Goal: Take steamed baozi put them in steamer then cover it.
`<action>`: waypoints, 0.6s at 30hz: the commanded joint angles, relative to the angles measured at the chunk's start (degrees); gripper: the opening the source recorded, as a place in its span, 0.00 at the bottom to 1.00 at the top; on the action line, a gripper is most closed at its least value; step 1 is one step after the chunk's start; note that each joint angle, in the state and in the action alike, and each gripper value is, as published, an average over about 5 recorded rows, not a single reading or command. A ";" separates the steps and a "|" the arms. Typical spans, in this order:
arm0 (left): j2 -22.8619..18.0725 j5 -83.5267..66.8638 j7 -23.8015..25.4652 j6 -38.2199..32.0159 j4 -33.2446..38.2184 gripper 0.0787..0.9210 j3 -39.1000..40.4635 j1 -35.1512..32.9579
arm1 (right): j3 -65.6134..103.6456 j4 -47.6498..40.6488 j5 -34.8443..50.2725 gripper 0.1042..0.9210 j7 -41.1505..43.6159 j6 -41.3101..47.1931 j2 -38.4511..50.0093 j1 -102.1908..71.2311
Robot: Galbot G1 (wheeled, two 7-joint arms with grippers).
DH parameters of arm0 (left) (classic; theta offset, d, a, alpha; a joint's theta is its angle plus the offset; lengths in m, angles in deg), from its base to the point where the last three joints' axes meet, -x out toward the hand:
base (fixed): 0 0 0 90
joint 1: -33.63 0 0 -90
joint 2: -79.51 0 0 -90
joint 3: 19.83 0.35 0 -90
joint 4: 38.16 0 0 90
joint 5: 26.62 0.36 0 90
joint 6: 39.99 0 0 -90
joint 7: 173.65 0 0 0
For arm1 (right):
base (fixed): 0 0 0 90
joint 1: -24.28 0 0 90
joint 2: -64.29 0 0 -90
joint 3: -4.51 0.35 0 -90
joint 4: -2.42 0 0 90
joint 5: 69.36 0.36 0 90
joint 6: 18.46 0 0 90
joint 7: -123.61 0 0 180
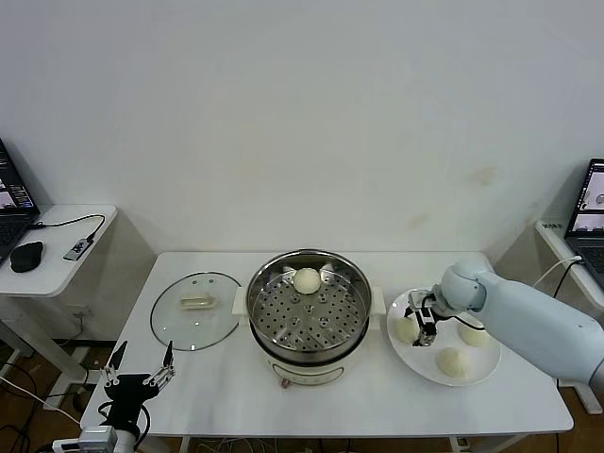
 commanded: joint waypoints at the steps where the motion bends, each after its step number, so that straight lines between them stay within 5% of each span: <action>1: -0.10 0.04 -0.01 0.00 0.16 0.88 -0.02 -0.06 | 0.40 0.75 -0.26 0.65 0.51 0.21 0.44 0.15; 18: 0.48 -0.04 0.01 0.09 0.83 0.88 0.28 0.24 | -7.37 9.62 12.49 0.54 3.32 3.15 11.07 21.63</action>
